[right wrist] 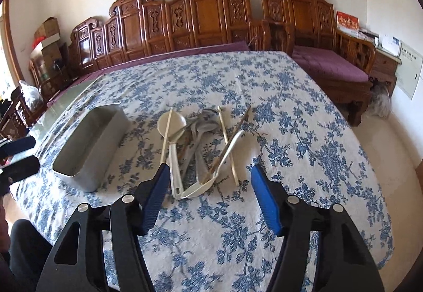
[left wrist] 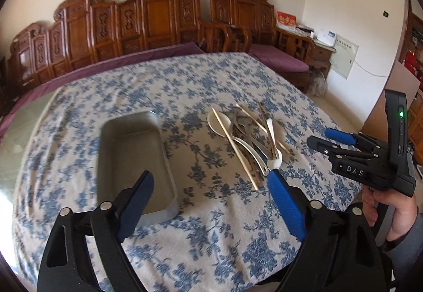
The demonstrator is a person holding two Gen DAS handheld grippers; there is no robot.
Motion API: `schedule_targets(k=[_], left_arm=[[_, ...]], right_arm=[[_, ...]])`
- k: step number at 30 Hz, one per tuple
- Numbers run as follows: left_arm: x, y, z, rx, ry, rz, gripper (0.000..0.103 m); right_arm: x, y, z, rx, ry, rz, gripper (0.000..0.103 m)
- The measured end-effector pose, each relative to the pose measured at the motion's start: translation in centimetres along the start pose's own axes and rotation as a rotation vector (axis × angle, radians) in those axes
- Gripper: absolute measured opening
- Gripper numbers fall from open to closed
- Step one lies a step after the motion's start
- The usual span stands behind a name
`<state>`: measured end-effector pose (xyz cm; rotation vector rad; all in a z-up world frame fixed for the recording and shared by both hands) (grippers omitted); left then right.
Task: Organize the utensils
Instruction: 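Move the left tool to the utensil pile and grasp a wooden chopstick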
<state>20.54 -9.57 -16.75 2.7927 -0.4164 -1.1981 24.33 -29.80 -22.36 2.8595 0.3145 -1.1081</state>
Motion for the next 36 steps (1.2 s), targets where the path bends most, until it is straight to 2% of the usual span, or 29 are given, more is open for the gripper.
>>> schedule_targets(k=[1, 5, 7, 12, 13, 17, 21, 22, 25, 29, 34, 36], left_arm=[[0.7, 0.2, 0.0, -0.001, -0.01, 0.005, 0.076], [3.5, 0.8, 0.5, 0.004, -0.052, 0.009, 0.073], [4.8, 1.2, 0.7, 0.014, -0.073, 0.009, 0.064], [8.0, 1.7, 0.9, -0.005, -0.118, 0.022, 0.06], [8.8, 1.8, 0.9, -0.013, -0.131, 0.027, 0.054], [11.9, 1.9, 1.0, -0.05, -0.182, 0.044, 0.046], [14.9, 2.1, 1.0, -0.072, -0.218, 0.061, 0.03], [15.3, 2.3, 1.0, -0.078, -0.222, 0.076, 0.025], [16.6, 2.3, 0.8, -0.123, -0.234, 0.112, 0.023], [17.5, 2.6, 0.6, -0.135, -0.236, 0.118, 0.02], [17.2, 3.0, 0.5, -0.129, -0.232, 0.116, 0.005], [16.6, 2.9, 0.5, -0.125, -0.225, 0.112, 0.004]], right_arm=[[0.4, 0.2, 0.1, 0.003, -0.004, 0.0, 0.065], [2.3, 0.9, 0.4, 0.022, -0.02, -0.01, 0.061], [3.2, 1.2, 0.7, 0.032, -0.025, -0.022, 0.059], [4.2, 1.5, 1.2, 0.062, -0.024, -0.05, 0.058], [4.3, 1.7, 1.3, 0.063, -0.024, -0.051, 0.058], [5.6, 2.3, 2.2, 0.083, -0.052, -0.063, 0.056], [5.9, 2.5, 2.3, 0.092, -0.052, -0.068, 0.056], [6.0, 2.5, 2.2, 0.09, -0.052, -0.068, 0.056], [6.1, 2.4, 2.3, 0.084, -0.06, -0.071, 0.056], [6.0, 1.9, 2.1, 0.073, -0.056, -0.078, 0.056], [6.0, 1.8, 2.1, 0.067, -0.057, -0.076, 0.056], [6.1, 1.9, 2.1, 0.07, -0.058, -0.077, 0.056]])
Point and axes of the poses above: each gripper's, at about its wrist camera, not at the fingertips, and x roughly the way its jaws point, y to its right, z to its underside, the point moved 6 cm from there along x, roughly the way its jaws point, and after that the axes turned 9 degrees about -x, right-handed, at the moved point
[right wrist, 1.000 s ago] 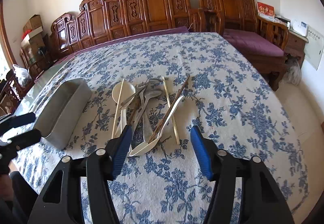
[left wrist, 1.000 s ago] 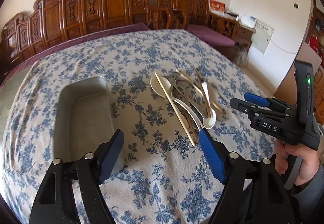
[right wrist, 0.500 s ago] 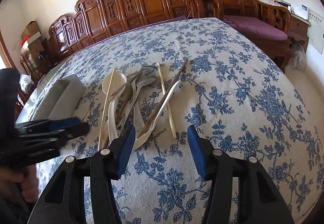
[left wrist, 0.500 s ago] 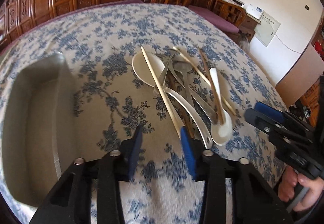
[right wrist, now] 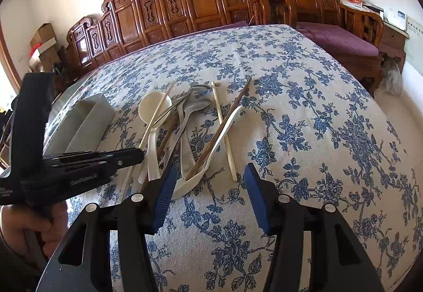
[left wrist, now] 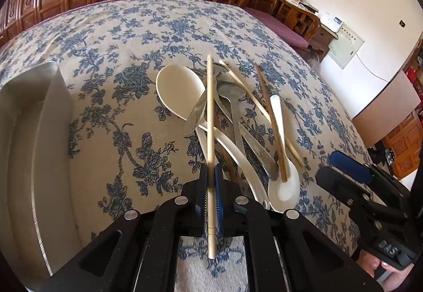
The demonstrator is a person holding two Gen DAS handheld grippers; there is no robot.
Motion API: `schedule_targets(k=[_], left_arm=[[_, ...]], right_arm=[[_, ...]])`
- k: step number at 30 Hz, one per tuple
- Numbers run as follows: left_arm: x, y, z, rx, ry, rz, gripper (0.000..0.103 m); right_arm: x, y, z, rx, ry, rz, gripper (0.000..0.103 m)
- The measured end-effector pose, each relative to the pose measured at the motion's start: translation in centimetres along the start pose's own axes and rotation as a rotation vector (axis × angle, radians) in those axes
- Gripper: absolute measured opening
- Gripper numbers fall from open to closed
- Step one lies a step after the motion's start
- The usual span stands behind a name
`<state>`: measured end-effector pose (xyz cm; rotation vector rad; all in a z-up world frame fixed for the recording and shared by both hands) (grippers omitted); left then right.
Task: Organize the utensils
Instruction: 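Move the left tool to the utensil pile and grasp a wooden chopstick, then lift the chopstick with the left tool while the right tool grasps a metal spoon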
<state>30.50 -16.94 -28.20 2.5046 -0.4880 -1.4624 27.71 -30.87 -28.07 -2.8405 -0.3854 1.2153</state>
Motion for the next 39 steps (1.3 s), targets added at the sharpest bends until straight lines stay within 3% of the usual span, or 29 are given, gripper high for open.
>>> schedule_targets(k=[14, 19, 23, 29, 34, 39], left_arm=[[-7.3, -2.0, 0.4, 0.068, 0.101, -0.007, 0.004], [-9.0, -2.7, -0.3, 0.065, 0.146, 0.015, 0.004], [-9.5, -3.2, -0.7, 0.061, 0.156, 0.03, 0.004], [-11.1, -3.4, -1.4, 0.057, 0.186, 0.061, 0.004], [-12.6, -3.9, -1.9, 0.048, 0.216, 0.077, 0.004], [-13.4, -4.4, -2.1, 0.034, 0.23, 0.086, 0.004]], right_arm=[[0.0, -0.9, -1.7, 0.006, -0.001, -0.023, 0.055], [1.1, -1.9, -2.9, -0.003, -0.021, -0.03, 0.049], [3.3, -2.9, -4.9, -0.019, -0.04, -0.042, 0.037], [7.5, -4.2, -7.9, 0.007, -0.084, -0.054, 0.036], [10.6, -3.9, -8.4, 0.074, -0.142, -0.018, 0.035], [11.7, -3.4, -9.0, 0.131, -0.132, 0.009, 0.031]])
Point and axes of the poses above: each gripper's, at about its wrist camera, not at the fingertips, and x roughly the way its jaws point, y to its right, z to its underside, the point moved 6 cm from there along x, roughly the way its jaws point, and after that the axes turned 9 degrees about -x, right-handed, at the moved point
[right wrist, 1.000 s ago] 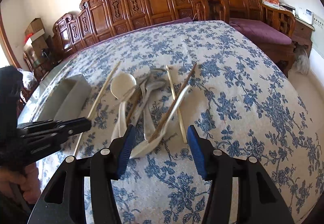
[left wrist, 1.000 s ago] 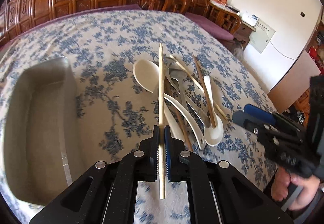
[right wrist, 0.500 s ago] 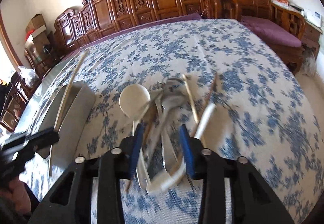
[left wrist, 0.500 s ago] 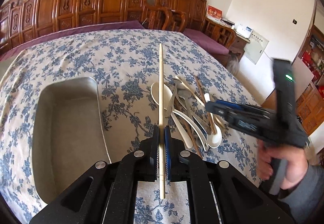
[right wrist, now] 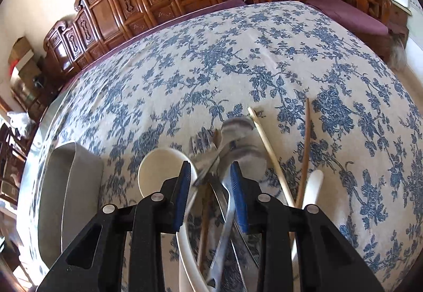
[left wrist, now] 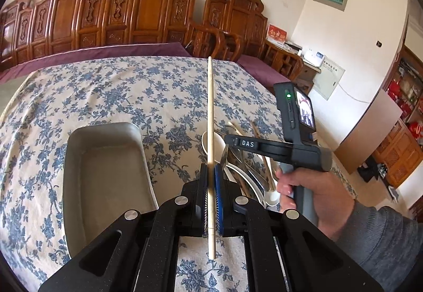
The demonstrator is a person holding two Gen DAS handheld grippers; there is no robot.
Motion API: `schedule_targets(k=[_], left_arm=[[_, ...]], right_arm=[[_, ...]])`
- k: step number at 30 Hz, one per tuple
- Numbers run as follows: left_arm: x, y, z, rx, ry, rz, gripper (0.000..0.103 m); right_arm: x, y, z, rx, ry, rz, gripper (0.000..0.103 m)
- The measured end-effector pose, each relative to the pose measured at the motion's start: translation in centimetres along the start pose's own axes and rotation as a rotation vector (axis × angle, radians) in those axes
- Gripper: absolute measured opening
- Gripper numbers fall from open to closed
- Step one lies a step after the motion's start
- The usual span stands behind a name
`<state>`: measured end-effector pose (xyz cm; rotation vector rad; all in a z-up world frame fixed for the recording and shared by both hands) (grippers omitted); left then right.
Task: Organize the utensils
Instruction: 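Lift the chopstick with the left tool while the right tool grasps a metal spoon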
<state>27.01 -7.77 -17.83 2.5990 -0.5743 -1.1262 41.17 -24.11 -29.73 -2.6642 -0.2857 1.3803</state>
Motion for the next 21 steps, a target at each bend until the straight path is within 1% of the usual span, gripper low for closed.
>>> schedule_targets(k=[2, 3, 5, 6, 7, 9, 11, 12, 13, 15, 21], left_arm=[[-0.1, 0.0, 0.0, 0.0, 0.001, 0.001, 0.004], [-0.2, 0.0, 0.0, 0.001, 0.001, 0.001, 0.004], [-0.4, 0.1, 0.0, 0.005, 0.006, -0.001, 0.004], [-0.5, 0.1, 0.0, 0.004, 0.008, -0.001, 0.004], [-0.6, 0.1, 0.0, 0.003, 0.009, -0.001, 0.004], [-0.6, 0.0, 0.0, 0.005, 0.01, -0.007, 0.004], [-0.7, 0.0, 0.0, 0.01, 0.013, -0.013, 0.004], [-0.7, 0.0, 0.1, 0.013, 0.014, -0.017, 0.004], [-0.8, 0.0, 0.1, 0.015, 0.015, -0.021, 0.004], [-0.9, 0.0, 0.3, 0.02, 0.018, -0.034, 0.004], [-1.1, -0.4, 0.5, 0.022, 0.017, -0.066, 0.004]], right_arm=[[0.4, -0.3, -0.1, -0.009, -0.015, 0.001, 0.028], [0.6, -0.6, 0.0, -0.021, -0.026, 0.005, 0.024], [0.9, -0.9, 0.1, -0.05, -0.037, 0.039, 0.021], [0.9, -0.8, 0.2, -0.051, -0.038, 0.043, 0.017], [0.7, -0.6, 0.3, -0.039, -0.036, 0.039, 0.012], [0.4, -0.4, 0.5, -0.028, -0.034, 0.023, 0.01], [0.0, -0.2, 0.7, -0.032, -0.029, 0.026, 0.008], [-0.1, -0.2, 0.7, -0.031, -0.026, 0.028, 0.004], [-0.5, 0.0, 0.7, -0.025, -0.021, 0.03, 0.003], [-0.9, 0.1, 0.6, -0.023, -0.009, 0.026, 0.002], [-2.5, 0.0, 0.6, -0.072, 0.012, 0.018, 0.002]])
Point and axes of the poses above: each gripper's, at about its wrist camera, not at the fingertips, and x roughly the way its jaws point, y to its right, z to its underside, the point moved 6 cm from there along x, roughly the way its jaws point, and after that the axes turned 9 degrees about -x, right-handed, at the moved point
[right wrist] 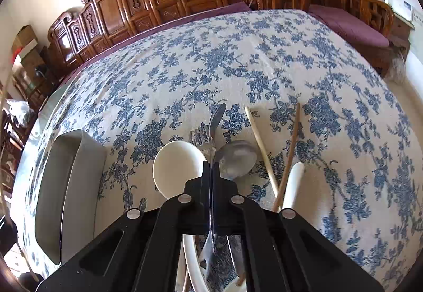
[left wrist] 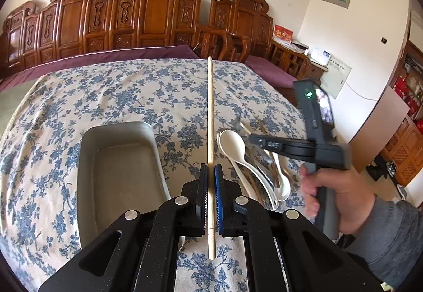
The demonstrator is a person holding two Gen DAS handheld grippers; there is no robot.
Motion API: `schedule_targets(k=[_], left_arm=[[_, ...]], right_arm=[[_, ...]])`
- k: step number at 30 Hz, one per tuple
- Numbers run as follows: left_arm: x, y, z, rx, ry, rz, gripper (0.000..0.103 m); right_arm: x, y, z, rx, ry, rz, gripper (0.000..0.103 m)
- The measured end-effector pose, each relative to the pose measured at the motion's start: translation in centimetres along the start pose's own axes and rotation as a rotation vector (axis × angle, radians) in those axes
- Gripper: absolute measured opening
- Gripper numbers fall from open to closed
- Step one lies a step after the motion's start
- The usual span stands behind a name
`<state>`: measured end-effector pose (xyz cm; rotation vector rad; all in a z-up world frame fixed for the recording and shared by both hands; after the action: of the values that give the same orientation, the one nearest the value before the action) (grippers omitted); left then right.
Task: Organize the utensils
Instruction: 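Lift the chopstick with the left tool while the right tool grasps a metal spoon, then release the chopstick into the grey tray while the right tool drops the metal spoon in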
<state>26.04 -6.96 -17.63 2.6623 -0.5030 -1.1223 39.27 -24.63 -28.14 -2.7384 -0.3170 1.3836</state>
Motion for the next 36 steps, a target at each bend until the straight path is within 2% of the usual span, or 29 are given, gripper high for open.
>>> schedule_targets(k=[8, 13, 17, 24, 36], left_arm=[[-2.0, -1.3, -0.8, 0.02, 0.022, -0.07, 0.004], [-2.8, -4.4, -1.1, 0.01, 0.012, -0.14, 0.004], [-2.2, -7.0, -0.6, 0.007, -0.03, -0.19, 0.004], [0.2, -10.1, 1.0, -0.057, -0.099, -0.191, 0.004], [3.3, -10.7, 1.7, -0.083, -0.167, -0.176, 0.004]], right_arm=[[-4.0, -1.0, -0.5, -0.062, 0.064, -0.044, 0.002], [-5.8, -3.1, -0.6, -0.115, 0.094, -0.082, 0.002], [-6.6, -5.1, -0.6, -0.15, 0.11, -0.116, 0.002], [-7.2, -9.0, -0.4, -0.207, 0.115, -0.17, 0.002], [-7.2, -15.3, -0.4, -0.304, 0.115, -0.252, 0.003]])
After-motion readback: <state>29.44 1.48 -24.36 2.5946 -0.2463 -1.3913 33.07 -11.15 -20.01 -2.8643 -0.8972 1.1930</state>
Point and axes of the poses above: each gripper's, at about its wrist camera, not at the fingertips, and x roughly the way its jaws point, y to its right, z to its underside, the point moved 6 cm from there along x, roughly the way its jaws point, and after that the axes turned 9 degrees about -x, right-handed, at the moved point
